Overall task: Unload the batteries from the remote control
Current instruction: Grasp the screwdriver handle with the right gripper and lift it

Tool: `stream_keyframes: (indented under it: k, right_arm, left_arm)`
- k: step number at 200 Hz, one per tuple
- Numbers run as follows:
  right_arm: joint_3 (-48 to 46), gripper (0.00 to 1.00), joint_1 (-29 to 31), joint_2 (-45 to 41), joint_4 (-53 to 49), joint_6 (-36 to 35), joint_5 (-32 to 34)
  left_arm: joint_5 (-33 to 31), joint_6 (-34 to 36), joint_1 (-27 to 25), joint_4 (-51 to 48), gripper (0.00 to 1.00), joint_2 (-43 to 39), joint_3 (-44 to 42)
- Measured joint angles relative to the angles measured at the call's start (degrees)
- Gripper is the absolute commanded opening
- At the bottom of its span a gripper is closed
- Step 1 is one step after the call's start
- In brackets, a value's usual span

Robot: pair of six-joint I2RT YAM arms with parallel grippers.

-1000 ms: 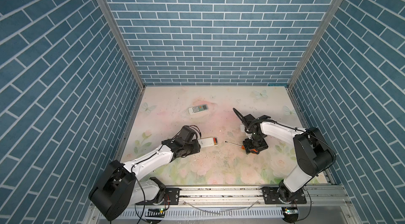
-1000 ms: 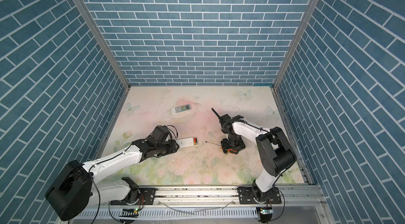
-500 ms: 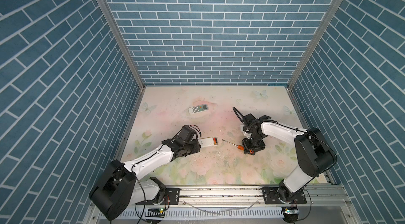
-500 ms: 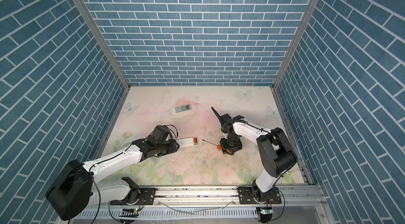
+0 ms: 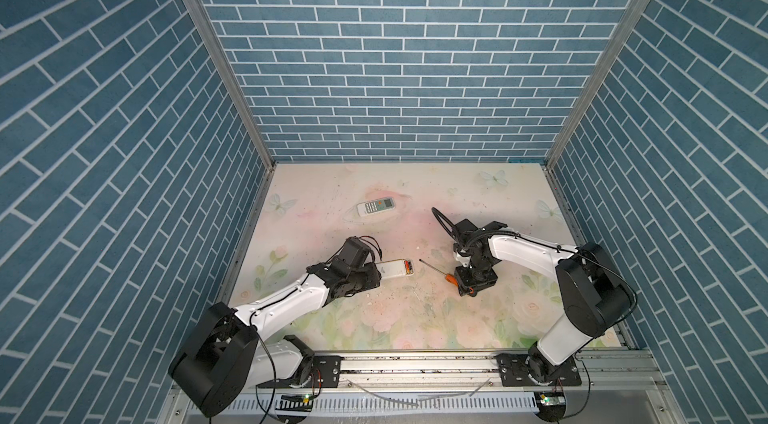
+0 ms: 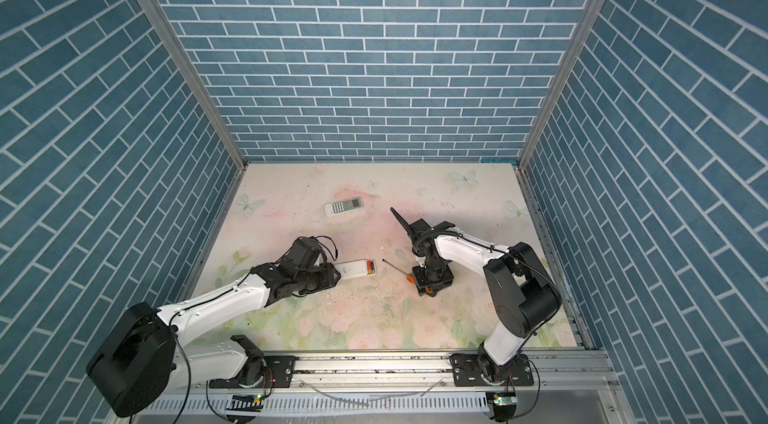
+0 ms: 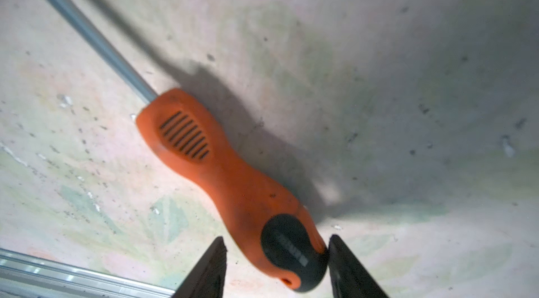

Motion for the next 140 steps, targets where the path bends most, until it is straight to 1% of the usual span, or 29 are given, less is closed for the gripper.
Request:
stream_keyframes:
  k: [33,105,125,140]
  right_arm:
    - [0.0,0.57,0.8,0.0,0.9,0.0,0.6]
    - [-3.0,0.59,0.8,-0.7,7.9,0.0,3.4]
    - [-4.0,0.54,0.9,-0.9,9.3,0.0,4.1]
    - [-4.2,0.44,1.1,-1.0,9.7,0.0,4.5]
  left_arm:
    - [0.0,0.0,0.0,0.2,0.48,0.0,0.0]
    - [0.0,-0.4,0.0,0.3,0.48,-0.8,-0.2]
    - [0.0,-0.5,0.0,0.3,0.48,-0.8,-0.2]
    - [0.0,-0.7,0.0,0.3,0.48,-0.8,-0.2]
